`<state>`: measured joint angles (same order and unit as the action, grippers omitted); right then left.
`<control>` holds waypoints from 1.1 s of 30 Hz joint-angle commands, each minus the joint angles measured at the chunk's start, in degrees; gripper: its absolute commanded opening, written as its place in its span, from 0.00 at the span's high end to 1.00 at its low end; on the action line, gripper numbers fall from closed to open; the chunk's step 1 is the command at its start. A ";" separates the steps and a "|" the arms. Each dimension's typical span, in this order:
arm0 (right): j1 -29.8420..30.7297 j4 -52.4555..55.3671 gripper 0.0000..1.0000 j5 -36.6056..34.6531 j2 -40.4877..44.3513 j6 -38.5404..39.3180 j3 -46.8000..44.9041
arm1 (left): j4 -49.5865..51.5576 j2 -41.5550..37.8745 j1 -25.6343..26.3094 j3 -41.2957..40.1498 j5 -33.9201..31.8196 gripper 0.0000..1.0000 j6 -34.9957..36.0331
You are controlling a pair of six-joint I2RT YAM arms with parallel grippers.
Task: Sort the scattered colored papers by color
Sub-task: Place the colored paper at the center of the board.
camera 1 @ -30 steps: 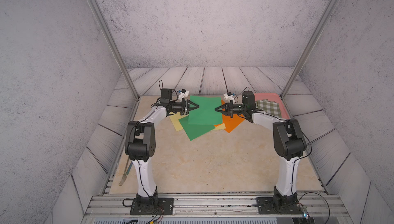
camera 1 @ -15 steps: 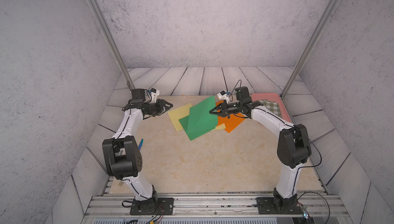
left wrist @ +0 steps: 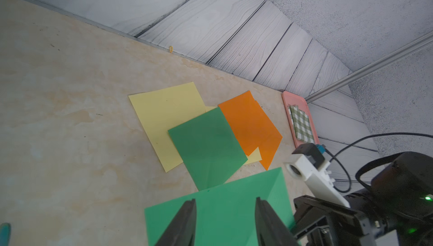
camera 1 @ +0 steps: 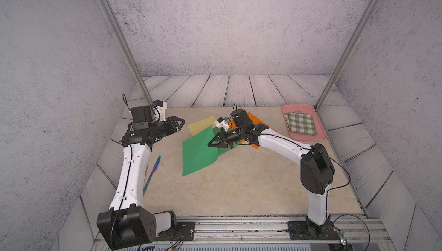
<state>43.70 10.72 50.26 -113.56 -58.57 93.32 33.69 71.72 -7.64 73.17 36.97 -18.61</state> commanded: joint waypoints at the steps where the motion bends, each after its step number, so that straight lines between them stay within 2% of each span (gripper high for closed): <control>1: 1.00 -9.30 1.00 -4.35 -5.43 -10.42 -1.62 | 1.99 -2.42 -0.27 -3.18 -1.66 0.52 -1.60; 3: 1.76 -12.52 1.00 -5.50 -7.39 -13.87 -2.39 | 1.76 -5.00 -0.27 -4.77 -2.66 0.40 -2.92; 6: 2.76 -12.70 1.00 -7.44 -10.85 -15.40 -1.54 | 2.05 -8.56 -0.27 -6.08 -3.44 0.33 -3.93; 11: 3.05 -23.12 1.00 -10.14 -14.73 -24.66 -6.58 | 4.27 -11.03 -0.27 -6.32 -2.98 0.33 -4.57; 16: 4.41 -28.41 1.00 -13.02 -14.84 -30.97 -12.22 | 4.78 -14.14 -0.27 -8.90 -2.52 0.32 -5.65; 23: 6.90 -31.70 1.00 -13.63 -15.11 -35.08 -16.70 | 5.25 -17.03 -0.28 -11.77 -2.34 0.32 -6.26; 33: 10.08 -32.87 0.98 -13.05 -15.26 -36.18 -18.42 | 5.86 -18.48 -0.23 -13.67 -2.04 0.33 -6.00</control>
<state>53.60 -21.02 37.41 -126.87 -93.19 75.94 39.07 53.91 -7.66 60.05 34.28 -24.73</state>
